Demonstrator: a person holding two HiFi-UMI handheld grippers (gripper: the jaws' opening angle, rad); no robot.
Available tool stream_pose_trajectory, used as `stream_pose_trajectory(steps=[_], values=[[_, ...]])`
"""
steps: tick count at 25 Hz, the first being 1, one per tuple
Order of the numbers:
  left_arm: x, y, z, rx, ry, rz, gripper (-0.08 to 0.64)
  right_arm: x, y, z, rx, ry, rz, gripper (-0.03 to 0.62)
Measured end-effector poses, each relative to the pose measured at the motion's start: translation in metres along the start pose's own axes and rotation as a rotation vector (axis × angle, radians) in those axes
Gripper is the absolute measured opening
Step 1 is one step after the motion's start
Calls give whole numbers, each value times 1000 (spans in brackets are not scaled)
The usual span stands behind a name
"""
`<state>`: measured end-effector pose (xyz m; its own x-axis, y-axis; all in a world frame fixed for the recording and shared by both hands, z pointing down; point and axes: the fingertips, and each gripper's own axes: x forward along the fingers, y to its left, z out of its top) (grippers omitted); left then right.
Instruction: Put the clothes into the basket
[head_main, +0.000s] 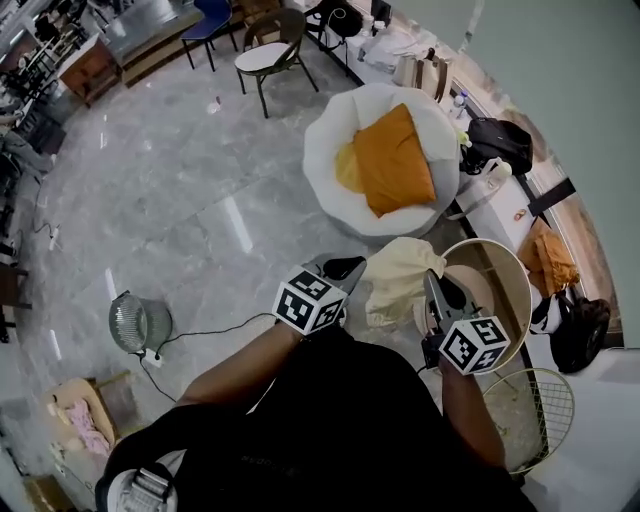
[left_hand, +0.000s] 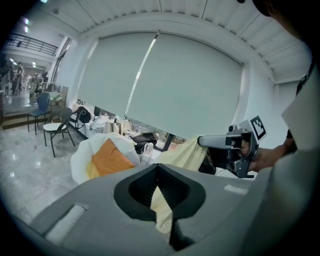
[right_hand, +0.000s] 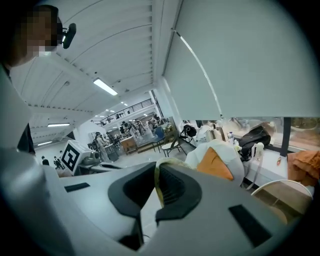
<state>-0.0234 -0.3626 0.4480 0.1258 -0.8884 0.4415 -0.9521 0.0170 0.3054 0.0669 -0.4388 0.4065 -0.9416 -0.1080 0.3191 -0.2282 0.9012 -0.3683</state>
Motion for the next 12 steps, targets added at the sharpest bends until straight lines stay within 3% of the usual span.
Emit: stream_pose_trajectory(steps=[6,12], values=[[-23,-50,-35,-36,-5,65,0,-26,30,-31,-12,48,116,21],[-66,-69,-80,-90,0,175,0,-39,66,-74,-14,108,227,21]])
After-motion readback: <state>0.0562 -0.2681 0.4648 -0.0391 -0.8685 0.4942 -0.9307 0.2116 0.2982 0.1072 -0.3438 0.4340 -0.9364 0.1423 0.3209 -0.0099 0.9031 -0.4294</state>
